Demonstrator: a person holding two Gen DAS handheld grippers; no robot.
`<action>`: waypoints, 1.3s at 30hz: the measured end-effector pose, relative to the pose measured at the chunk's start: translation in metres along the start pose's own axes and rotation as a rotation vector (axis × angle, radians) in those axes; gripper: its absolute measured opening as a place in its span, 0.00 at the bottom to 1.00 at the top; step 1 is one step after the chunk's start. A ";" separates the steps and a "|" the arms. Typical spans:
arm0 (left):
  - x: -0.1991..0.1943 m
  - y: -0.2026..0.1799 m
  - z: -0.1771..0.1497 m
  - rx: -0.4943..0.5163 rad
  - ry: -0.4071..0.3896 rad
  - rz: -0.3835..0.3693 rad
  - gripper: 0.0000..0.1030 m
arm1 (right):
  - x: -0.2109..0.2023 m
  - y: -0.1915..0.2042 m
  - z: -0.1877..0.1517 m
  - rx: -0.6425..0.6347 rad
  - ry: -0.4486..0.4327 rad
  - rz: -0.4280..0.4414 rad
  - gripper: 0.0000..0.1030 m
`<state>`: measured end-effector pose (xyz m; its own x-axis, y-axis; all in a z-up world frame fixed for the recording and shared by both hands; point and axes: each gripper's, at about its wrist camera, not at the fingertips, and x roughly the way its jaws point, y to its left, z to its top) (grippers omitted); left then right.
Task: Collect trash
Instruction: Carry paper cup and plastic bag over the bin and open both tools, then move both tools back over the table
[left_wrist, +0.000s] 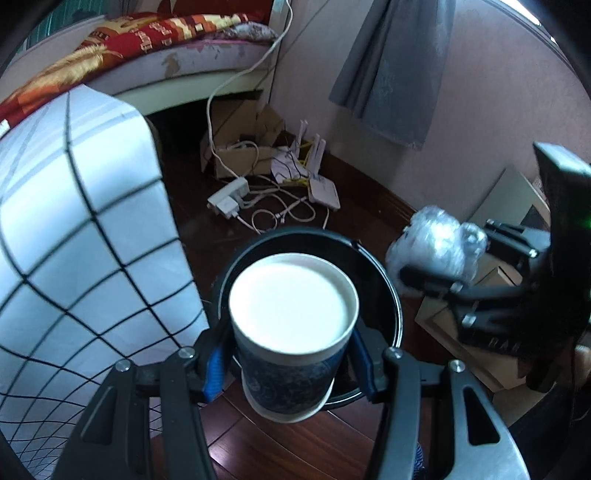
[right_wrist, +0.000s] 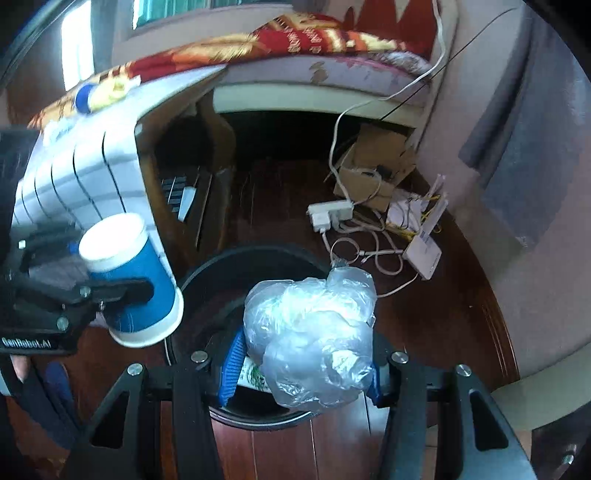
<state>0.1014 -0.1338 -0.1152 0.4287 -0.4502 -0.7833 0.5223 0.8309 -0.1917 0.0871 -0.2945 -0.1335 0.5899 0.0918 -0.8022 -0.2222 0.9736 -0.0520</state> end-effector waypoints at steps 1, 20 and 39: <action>0.005 -0.001 0.000 0.004 0.012 0.000 0.55 | 0.007 0.000 -0.003 0.000 0.018 0.009 0.53; 0.050 0.025 -0.015 -0.116 0.083 0.024 0.97 | 0.084 0.005 -0.034 -0.124 0.191 -0.048 0.99; -0.001 0.039 -0.024 -0.133 -0.005 0.173 0.98 | 0.030 0.020 0.000 -0.071 0.075 -0.038 1.00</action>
<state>0.1032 -0.0933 -0.1363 0.5073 -0.2981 -0.8086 0.3385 0.9318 -0.1312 0.1002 -0.2720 -0.1587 0.5400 0.0371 -0.8409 -0.2567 0.9587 -0.1225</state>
